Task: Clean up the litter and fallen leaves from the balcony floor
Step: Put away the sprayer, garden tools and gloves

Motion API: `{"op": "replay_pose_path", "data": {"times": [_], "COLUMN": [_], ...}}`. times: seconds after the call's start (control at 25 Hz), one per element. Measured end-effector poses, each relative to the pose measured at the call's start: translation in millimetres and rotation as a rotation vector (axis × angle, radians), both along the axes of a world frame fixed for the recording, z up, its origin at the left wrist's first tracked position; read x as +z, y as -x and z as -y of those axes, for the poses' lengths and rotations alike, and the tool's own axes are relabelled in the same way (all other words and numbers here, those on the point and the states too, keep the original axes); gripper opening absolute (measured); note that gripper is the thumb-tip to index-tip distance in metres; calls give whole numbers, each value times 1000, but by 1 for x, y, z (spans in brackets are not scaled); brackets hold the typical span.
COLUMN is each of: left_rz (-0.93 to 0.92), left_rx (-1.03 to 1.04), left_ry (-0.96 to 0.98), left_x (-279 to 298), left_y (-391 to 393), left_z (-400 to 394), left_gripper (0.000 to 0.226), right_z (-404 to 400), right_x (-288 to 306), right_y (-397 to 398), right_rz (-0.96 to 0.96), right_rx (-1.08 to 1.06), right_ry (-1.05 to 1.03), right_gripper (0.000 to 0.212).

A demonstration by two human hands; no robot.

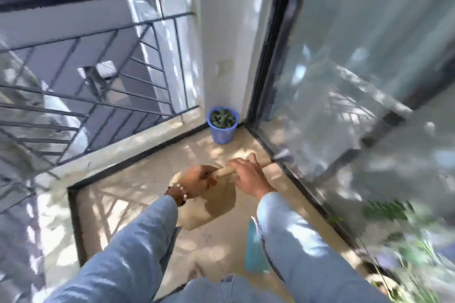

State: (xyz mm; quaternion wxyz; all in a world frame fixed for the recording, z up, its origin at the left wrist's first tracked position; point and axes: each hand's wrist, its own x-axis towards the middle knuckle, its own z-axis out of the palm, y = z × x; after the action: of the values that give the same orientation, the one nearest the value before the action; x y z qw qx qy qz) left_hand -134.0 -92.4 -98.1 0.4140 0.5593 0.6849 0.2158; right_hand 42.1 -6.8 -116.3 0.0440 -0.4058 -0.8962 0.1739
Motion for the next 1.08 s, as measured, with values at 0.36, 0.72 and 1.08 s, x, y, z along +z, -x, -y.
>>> {"op": "replay_pose_path", "data": {"times": [0.36, 0.72, 1.08], "left_rz": [-338, -687, -632], "left_rx": [249, 299, 188], "left_ry": [-30, 212, 461], "left_x": [27, -25, -131], "left_y": [147, 254, 311], "left_z": [-48, -153, -261], "left_gripper": [37, 29, 32], "right_z": [-72, -198, -309], "right_x": [17, -35, -135], "right_y": [168, 277, 340], "right_rz": [57, 95, 326], "right_rx": [107, 199, 305], "right_ry": [-15, 227, 308], "right_gripper": [22, 7, 26]}}
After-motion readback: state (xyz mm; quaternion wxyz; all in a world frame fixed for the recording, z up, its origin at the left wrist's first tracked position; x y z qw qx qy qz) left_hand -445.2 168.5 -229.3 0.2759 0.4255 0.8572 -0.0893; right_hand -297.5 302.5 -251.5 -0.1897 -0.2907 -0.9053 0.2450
